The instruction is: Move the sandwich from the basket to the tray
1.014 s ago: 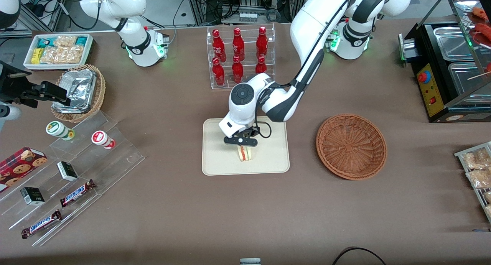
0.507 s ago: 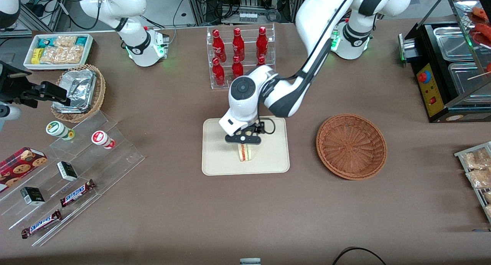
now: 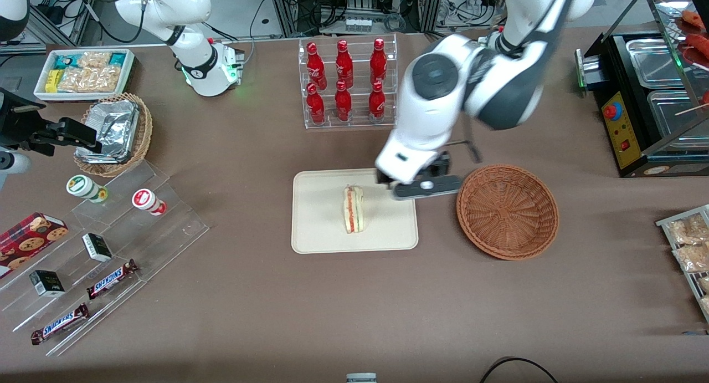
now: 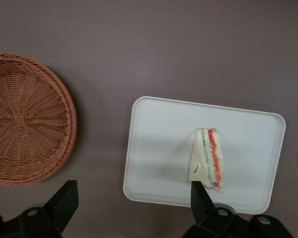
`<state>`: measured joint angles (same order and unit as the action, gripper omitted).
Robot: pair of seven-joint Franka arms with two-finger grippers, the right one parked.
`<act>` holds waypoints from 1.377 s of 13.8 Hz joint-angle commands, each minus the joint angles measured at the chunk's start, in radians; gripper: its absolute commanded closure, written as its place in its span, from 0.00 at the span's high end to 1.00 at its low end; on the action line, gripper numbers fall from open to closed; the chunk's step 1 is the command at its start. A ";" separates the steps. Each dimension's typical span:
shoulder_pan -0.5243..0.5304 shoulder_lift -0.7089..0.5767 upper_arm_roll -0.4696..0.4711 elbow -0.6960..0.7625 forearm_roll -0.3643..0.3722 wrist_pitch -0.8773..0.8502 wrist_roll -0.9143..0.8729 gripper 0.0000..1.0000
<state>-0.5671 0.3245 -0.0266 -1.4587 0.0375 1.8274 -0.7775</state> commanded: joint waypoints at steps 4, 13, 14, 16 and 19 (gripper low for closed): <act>0.202 -0.217 -0.009 -0.242 0.018 0.010 0.202 1.00; 0.470 -0.369 -0.009 -0.273 -0.016 -0.089 0.582 1.00; 0.483 -0.375 -0.007 -0.273 -0.016 -0.094 0.589 1.00; 0.500 -0.395 -0.007 -0.273 -0.016 -0.120 0.616 1.00; 0.500 -0.403 0.008 -0.269 -0.015 -0.137 0.618 1.00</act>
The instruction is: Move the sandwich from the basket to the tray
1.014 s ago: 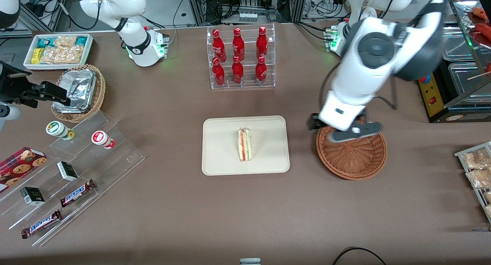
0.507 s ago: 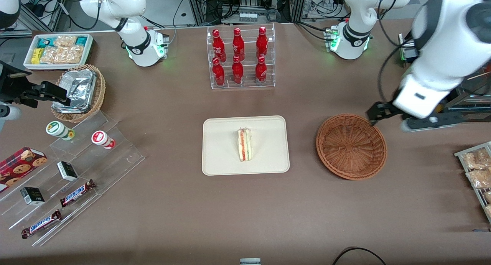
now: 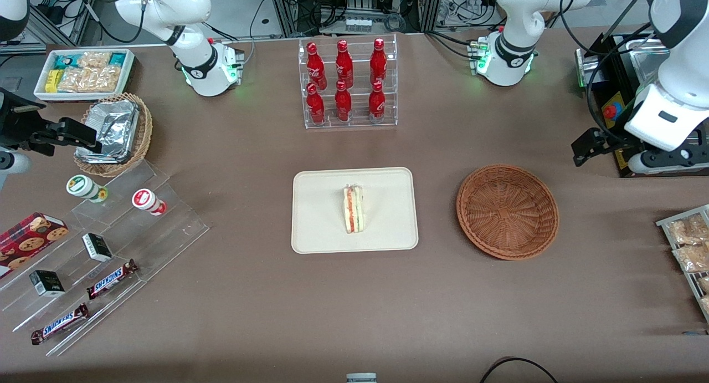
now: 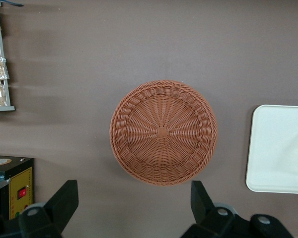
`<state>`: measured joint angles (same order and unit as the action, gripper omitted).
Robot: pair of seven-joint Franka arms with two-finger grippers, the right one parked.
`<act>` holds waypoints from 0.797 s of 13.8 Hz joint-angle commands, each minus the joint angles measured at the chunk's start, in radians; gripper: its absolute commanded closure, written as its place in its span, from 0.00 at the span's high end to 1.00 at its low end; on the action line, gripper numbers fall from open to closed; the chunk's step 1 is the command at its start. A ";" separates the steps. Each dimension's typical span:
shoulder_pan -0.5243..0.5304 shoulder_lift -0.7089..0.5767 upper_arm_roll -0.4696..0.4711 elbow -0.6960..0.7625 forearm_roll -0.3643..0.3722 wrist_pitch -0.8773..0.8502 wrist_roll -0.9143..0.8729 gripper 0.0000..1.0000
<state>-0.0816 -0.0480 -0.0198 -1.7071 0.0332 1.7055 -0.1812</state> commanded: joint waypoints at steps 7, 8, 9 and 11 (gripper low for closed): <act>0.016 -0.006 0.031 0.096 -0.019 -0.069 0.071 1.00; 0.028 -0.006 0.037 0.102 -0.018 -0.078 0.075 1.00; 0.039 -0.006 0.037 0.101 -0.018 -0.079 0.075 1.00; 0.039 0.003 0.037 0.092 -0.018 -0.083 0.071 1.00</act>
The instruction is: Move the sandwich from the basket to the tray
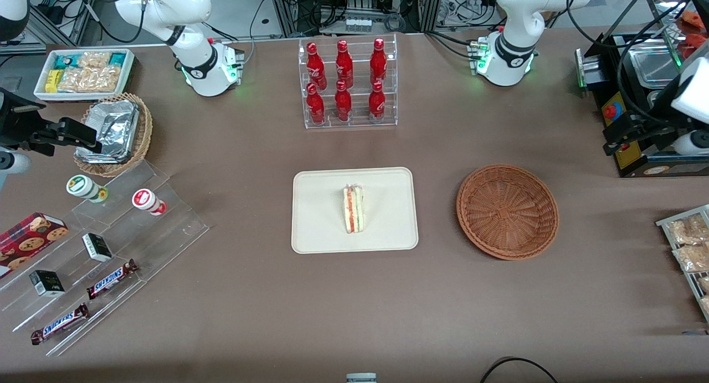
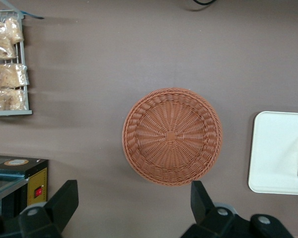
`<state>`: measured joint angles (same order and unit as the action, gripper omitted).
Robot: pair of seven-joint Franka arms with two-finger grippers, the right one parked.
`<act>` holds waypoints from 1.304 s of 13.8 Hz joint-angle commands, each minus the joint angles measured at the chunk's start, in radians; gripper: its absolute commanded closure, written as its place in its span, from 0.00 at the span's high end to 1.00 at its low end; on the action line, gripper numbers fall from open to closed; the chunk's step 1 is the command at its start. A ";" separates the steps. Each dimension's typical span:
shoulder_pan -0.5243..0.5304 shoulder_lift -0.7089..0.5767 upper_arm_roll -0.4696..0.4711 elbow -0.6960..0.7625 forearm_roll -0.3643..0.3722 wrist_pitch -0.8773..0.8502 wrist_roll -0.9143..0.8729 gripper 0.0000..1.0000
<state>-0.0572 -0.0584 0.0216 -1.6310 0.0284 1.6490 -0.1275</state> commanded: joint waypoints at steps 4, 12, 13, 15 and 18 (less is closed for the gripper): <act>0.013 0.031 -0.008 0.023 -0.001 0.001 0.017 1.00; 0.080 0.037 -0.075 0.008 -0.002 -0.011 0.020 1.00; 0.094 0.026 -0.089 0.008 -0.002 -0.018 0.022 1.00; 0.093 0.014 -0.088 0.010 -0.004 -0.038 0.051 1.00; 0.079 0.015 -0.086 0.016 -0.011 -0.066 0.060 1.00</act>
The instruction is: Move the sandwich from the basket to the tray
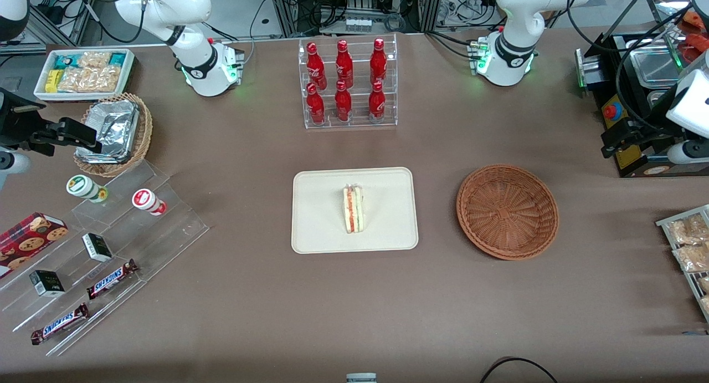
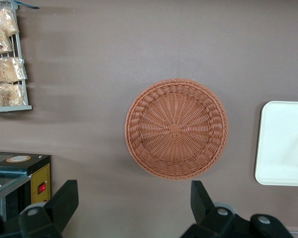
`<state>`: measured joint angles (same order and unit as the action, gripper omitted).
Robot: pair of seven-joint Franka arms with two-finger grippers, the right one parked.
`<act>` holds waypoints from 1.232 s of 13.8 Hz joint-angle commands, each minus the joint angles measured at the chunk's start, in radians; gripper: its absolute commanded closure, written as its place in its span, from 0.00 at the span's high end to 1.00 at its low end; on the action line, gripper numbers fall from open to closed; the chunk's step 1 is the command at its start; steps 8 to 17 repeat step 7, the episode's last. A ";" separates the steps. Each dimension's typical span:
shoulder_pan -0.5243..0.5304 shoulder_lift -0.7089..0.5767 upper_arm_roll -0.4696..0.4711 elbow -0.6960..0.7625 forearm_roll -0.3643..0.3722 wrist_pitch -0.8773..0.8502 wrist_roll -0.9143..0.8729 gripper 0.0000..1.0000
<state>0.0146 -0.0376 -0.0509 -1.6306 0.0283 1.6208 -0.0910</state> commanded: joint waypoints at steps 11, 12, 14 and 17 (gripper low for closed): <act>-0.030 -0.010 0.011 0.031 -0.018 -0.087 0.056 1.00; -0.030 -0.010 0.011 0.031 -0.018 -0.087 0.056 1.00; -0.030 -0.010 0.011 0.031 -0.018 -0.087 0.056 1.00; -0.030 -0.010 0.011 0.031 -0.018 -0.087 0.056 1.00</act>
